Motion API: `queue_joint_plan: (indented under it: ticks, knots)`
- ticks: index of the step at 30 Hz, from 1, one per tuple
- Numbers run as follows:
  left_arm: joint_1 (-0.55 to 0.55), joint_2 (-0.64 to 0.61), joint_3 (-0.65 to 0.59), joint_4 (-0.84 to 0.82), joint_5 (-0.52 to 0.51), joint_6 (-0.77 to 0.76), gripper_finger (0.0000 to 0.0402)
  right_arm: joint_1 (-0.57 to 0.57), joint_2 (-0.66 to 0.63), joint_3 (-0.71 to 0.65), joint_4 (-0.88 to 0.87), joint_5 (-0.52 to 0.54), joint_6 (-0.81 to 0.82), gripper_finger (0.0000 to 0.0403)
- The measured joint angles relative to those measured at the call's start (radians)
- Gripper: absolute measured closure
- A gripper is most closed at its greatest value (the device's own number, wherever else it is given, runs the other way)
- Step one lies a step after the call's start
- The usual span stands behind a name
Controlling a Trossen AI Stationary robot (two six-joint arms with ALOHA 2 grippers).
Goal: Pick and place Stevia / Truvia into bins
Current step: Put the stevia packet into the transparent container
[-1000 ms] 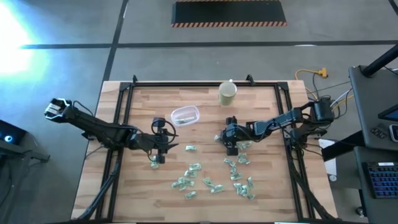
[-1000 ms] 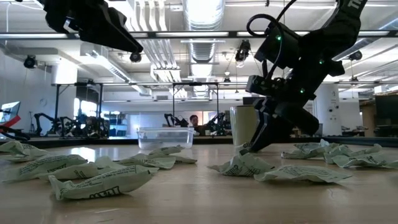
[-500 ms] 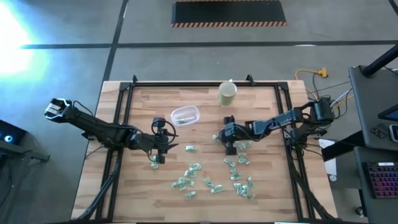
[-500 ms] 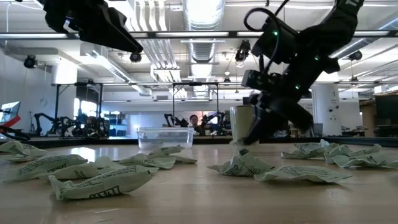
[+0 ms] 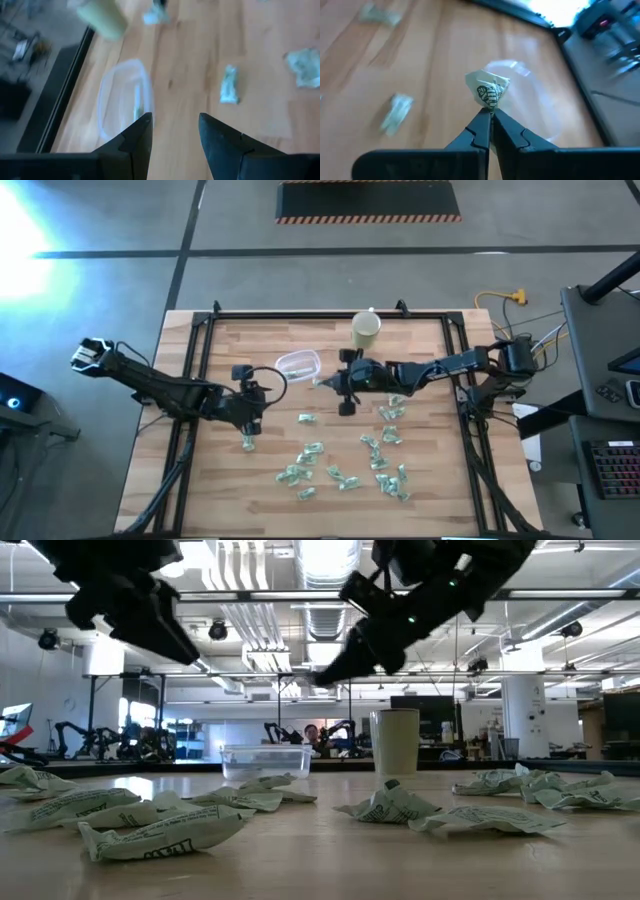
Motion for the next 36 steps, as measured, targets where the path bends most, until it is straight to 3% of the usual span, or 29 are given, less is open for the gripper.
queue_joint_plan:
  ticks: [10, 18, 28, 36]
  knots:
    - [0.000, -0.002, 0.000, -0.074, -0.001, -0.090, 0.0257, -0.102, 0.224, 0.234, 0.016, -0.008, 0.027, 0.0394]
    - [-0.003, -0.002, 0.000, -0.097, 0.003, -0.115, 0.0257, -0.165, 0.402, 0.474, -0.264, -0.009, 0.118, 0.0394]
    - [-0.005, -0.002, 0.000, -0.102, 0.006, -0.139, 0.0257, -0.169, 0.415, 0.496, -0.316, -0.012, 0.139, 0.0387]
    - [-0.005, -0.002, 0.000, -0.101, 0.006, -0.139, 0.0257, -0.170, 0.407, 0.495, -0.346, -0.011, 0.119, 0.0306]
